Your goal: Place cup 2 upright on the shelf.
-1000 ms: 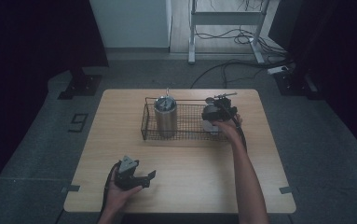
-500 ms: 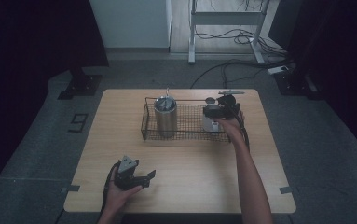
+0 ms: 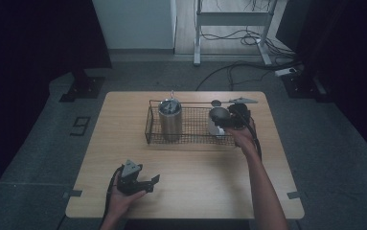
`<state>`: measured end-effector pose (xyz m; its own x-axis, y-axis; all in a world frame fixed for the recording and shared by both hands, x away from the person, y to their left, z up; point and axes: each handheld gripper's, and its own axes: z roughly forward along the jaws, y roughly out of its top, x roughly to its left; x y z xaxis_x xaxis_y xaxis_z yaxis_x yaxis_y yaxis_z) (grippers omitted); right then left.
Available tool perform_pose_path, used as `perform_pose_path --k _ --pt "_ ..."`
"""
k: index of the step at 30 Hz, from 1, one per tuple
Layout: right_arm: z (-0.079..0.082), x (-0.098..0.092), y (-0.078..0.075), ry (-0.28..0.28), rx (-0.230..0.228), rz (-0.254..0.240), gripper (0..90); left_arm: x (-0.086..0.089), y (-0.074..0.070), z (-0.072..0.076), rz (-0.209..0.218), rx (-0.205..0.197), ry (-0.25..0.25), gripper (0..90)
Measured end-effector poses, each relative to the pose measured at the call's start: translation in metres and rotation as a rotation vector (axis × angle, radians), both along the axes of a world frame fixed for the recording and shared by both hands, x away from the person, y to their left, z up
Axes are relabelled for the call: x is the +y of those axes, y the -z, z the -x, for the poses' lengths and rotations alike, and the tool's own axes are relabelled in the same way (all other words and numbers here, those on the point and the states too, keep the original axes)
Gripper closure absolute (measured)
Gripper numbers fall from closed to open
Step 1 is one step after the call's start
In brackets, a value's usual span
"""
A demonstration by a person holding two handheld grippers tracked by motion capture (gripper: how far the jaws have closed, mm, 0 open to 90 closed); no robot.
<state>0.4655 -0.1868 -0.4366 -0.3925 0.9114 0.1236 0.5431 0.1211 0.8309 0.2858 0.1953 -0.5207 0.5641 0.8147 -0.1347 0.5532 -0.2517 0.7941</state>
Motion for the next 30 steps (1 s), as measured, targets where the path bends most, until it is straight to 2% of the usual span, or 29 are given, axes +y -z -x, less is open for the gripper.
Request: perform_pose_path --k 6,13,21,30 --pt "0.023 -0.01 -0.003 -0.02 -0.033 -0.025 4.6 0.0 0.001 0.0 -0.006 0.002 -0.002 14.5" --pt "0.055 -0.019 0.001 -0.047 -0.052 -0.02 6.0 0.0 0.002 0.0 -0.009 0.004 -0.007 14.5" --pt "0.085 -0.034 0.021 -0.044 -0.045 -0.025 7.5 -0.003 0.004 0.0 -0.019 0.006 -0.001 14.5" --pt "0.114 -0.045 0.047 -0.039 -0.03 -0.066 9.2 -0.008 0.007 0.0 -0.038 0.013 0.01 14.5"
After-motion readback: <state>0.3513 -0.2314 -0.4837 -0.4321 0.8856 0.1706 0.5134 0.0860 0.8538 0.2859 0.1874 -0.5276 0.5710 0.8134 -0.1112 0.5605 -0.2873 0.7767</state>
